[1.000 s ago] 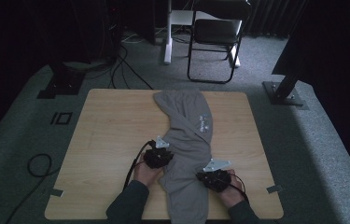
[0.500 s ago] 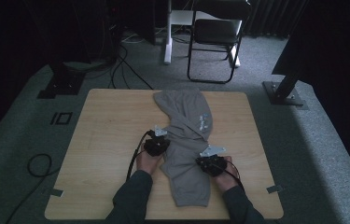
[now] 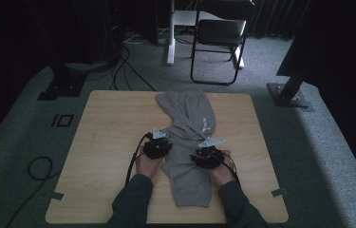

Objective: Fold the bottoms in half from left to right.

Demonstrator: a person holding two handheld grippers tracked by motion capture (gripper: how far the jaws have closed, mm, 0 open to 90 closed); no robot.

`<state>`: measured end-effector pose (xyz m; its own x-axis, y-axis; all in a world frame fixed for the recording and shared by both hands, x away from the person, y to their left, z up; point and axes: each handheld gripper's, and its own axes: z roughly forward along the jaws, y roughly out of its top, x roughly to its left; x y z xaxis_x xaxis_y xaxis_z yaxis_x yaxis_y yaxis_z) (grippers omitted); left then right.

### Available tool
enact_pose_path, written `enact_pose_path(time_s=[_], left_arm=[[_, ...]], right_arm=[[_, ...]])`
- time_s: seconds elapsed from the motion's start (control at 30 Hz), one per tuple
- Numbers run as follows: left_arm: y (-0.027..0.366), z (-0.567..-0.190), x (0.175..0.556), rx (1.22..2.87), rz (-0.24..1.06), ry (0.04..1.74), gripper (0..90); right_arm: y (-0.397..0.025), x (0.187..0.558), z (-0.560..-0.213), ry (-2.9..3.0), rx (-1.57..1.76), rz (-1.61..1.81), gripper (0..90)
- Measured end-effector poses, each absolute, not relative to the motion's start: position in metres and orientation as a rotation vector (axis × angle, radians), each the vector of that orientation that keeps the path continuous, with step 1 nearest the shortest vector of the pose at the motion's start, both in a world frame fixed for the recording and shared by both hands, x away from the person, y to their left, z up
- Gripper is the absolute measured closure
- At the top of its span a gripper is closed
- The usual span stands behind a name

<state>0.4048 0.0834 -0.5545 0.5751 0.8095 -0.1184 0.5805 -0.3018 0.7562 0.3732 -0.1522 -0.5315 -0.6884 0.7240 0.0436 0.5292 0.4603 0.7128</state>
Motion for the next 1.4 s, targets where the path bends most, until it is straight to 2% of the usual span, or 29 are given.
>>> enact_pose_path(time_s=[0.2,0.33,0.43,0.53,0.8,1.0,1.07,1.2,1.4], left_arm=[[0.082,-0.555,0.404,2.022,0.398,1.119,81.1],[0.082,-0.555,0.404,2.019,0.399,1.124,83.5],[0.083,-0.555,0.405,2.011,0.393,1.138,85.7],[0.082,-0.555,0.405,2.013,0.398,1.138,86.4],[0.082,-0.555,0.406,2.006,0.409,1.156,88.8],[0.085,-0.555,0.408,1.991,0.375,1.168,87.0],[0.086,-0.553,0.407,1.99,0.351,1.16,79.9],[0.088,-0.546,0.397,1.994,0.357,1.134,75.2],[0.085,-0.535,0.37,2.055,0.369,1.04,74.0]], right_arm=[[-0.128,0.384,-0.536,2.524,1.051,1.034,55.2],[-0.127,0.373,-0.541,2.572,1.039,1.014,76.7],[-0.135,0.357,-0.539,2.583,1.007,1.026,85.5],[-0.145,0.339,-0.539,2.587,0.973,1.039,88.4],[-0.168,0.289,-0.535,2.587,0.921,1.079,88.5],[-0.186,0.267,-0.539,2.628,0.919,1.033,86.8],[-0.189,0.266,-0.54,2.616,0.921,1.046,80.8],[-0.194,0.275,-0.534,2.519,0.987,1.09,72.9],[-0.191,0.304,-0.539,2.468,1.048,1.027,70.3]])
